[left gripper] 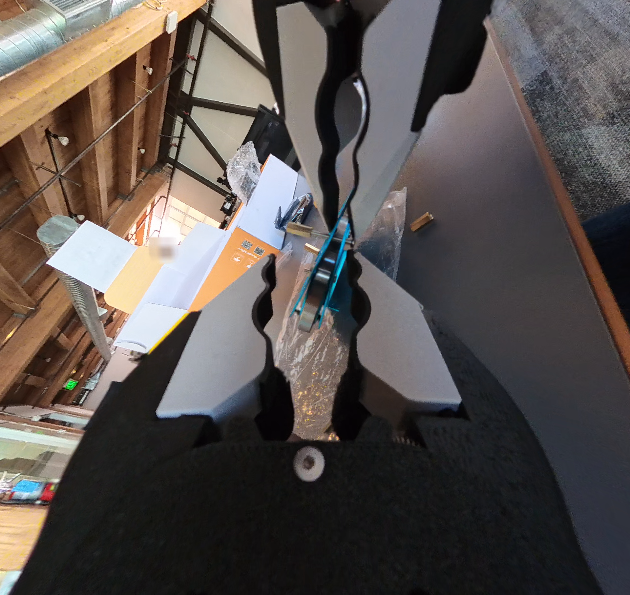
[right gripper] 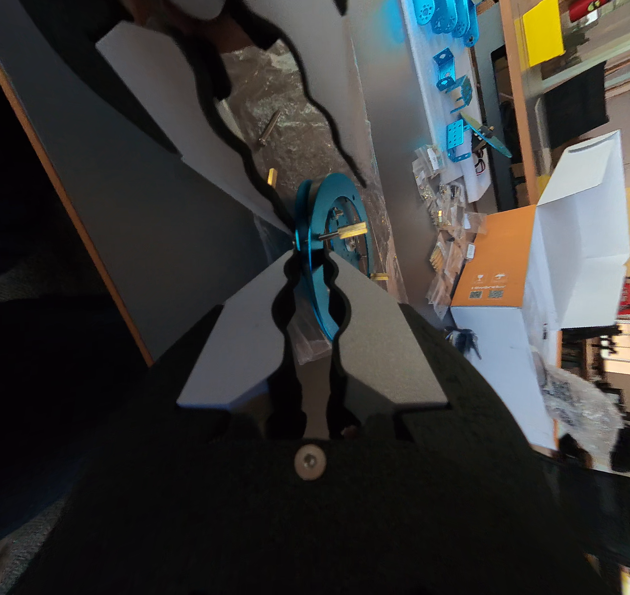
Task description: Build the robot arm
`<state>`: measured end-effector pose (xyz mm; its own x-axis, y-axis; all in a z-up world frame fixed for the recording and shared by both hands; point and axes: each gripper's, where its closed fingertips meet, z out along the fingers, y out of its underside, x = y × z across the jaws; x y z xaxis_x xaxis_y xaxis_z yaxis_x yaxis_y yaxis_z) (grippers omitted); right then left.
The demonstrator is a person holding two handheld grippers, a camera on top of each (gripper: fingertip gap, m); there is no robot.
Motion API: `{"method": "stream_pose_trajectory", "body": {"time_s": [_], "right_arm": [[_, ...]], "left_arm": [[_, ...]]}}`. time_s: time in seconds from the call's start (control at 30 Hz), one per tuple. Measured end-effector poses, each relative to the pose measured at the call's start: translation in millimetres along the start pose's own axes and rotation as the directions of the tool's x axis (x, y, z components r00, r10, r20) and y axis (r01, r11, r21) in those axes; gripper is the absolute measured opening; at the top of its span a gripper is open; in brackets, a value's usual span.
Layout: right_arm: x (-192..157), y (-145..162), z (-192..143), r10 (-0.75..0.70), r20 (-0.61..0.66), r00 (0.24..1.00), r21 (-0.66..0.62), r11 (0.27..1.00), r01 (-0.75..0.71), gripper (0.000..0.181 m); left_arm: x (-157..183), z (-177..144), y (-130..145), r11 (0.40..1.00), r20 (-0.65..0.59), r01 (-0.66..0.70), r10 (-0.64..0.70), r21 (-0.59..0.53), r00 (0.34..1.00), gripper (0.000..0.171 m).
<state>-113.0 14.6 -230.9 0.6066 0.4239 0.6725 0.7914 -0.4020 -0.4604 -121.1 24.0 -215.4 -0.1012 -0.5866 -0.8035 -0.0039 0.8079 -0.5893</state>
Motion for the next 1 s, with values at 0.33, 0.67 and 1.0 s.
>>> {"method": "stream_pose_trajectory", "body": {"time_s": [0.33, 0.67, 1.0], "right_arm": [[0.6, -3.0, -1.1, 0.098, 0.083, 0.992, 0.044, 0.994, -0.102, 0.012], [-7.6, -6.0, -4.9, 0.031, 0.095, 0.995, 0.04, 0.999, -0.035, 0.011], [-4.0, -3.4, -3.1, 0.036, 0.077, 0.996, 0.003, 0.999, -0.037, 0.011]], "left_arm": [[2.7, 1.8, -3.3, 0.994, -0.068, 0.107, -0.107, 0.004, 0.992, 0.05], [14.5, 2.6, -7.0, 0.998, -0.145, 0.064, -0.059, 0.029, 0.988, 0.032], [21.0, 7.2, -4.7, 0.998, -0.124, -0.059, 0.058, -0.008, 0.991, 0.017]]}}
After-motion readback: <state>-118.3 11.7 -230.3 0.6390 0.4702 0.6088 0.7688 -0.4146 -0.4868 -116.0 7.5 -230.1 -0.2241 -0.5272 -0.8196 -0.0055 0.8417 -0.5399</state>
